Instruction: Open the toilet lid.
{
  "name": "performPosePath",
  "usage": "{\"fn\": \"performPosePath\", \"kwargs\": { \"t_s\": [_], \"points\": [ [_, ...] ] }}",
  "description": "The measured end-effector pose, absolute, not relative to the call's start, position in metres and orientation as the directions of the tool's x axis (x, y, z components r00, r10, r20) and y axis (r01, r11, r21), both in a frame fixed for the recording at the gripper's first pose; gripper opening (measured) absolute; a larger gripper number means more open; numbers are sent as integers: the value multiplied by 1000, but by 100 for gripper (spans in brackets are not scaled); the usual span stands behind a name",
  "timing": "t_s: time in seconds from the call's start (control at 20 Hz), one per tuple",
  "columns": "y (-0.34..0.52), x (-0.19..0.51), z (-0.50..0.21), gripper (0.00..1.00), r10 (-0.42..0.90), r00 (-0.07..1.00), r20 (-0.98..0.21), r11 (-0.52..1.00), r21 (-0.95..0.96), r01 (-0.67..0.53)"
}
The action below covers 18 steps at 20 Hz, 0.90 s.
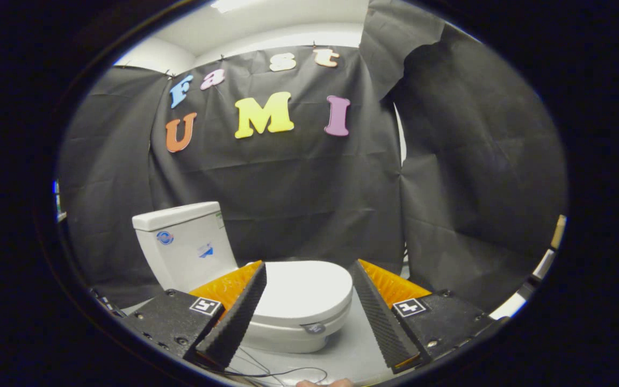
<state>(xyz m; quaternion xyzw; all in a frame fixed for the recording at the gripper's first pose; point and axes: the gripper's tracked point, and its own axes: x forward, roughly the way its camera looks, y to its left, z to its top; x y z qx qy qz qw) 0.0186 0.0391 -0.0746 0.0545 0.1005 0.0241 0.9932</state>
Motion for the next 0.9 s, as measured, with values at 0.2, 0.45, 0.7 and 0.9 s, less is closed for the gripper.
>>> {"fn": "performPosePath", "kwargs": {
  "t_s": [0.2,0.45,0.7,0.9],
  "points": [
    [50,20,-90,100,84,965,-247,989,135,-52],
    [69,26,-115,100,132,936,-325,984,154,-85],
    [85,44,-136,100,171,903,-394,968,239,-79],
    [98,47,-166,100,193,866,-462,935,353,-20]
  ]
}}
